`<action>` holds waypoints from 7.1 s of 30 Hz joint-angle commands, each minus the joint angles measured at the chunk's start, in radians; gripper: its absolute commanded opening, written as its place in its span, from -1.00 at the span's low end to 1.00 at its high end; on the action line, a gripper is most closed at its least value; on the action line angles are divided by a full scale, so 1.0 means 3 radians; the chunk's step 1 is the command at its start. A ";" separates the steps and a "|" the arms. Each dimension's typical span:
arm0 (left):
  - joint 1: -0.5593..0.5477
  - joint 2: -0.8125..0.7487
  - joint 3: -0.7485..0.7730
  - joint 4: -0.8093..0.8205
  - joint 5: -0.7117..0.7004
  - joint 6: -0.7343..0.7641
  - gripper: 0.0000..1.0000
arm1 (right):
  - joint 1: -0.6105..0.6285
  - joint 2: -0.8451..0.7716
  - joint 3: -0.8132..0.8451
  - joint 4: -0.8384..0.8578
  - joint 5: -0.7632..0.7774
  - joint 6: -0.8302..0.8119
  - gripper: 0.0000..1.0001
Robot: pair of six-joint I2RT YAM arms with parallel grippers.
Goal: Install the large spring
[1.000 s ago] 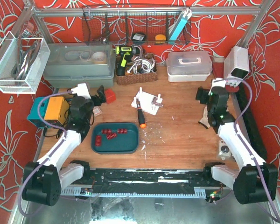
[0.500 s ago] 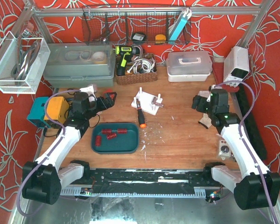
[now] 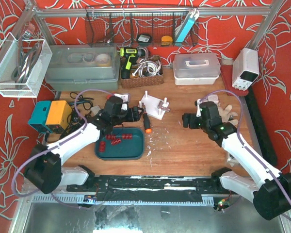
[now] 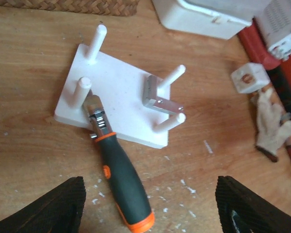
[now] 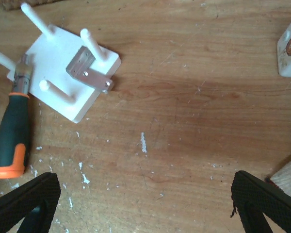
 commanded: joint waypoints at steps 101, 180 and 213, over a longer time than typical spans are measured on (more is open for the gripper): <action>-0.0508 0.1298 0.1361 -0.0085 -0.0651 0.0087 -1.00 | 0.0529 -0.0195 -0.0618 0.0566 0.1436 0.0062 0.96; -0.0251 -0.1111 -0.1305 0.1465 -0.0150 0.0345 1.00 | -0.0044 0.1947 0.0969 0.0366 -0.0733 -0.2374 0.25; -0.0300 -0.1246 -0.1431 0.1494 -0.0320 0.0618 1.00 | 0.0045 0.3296 0.2091 -0.0097 -0.0981 -0.3492 -0.07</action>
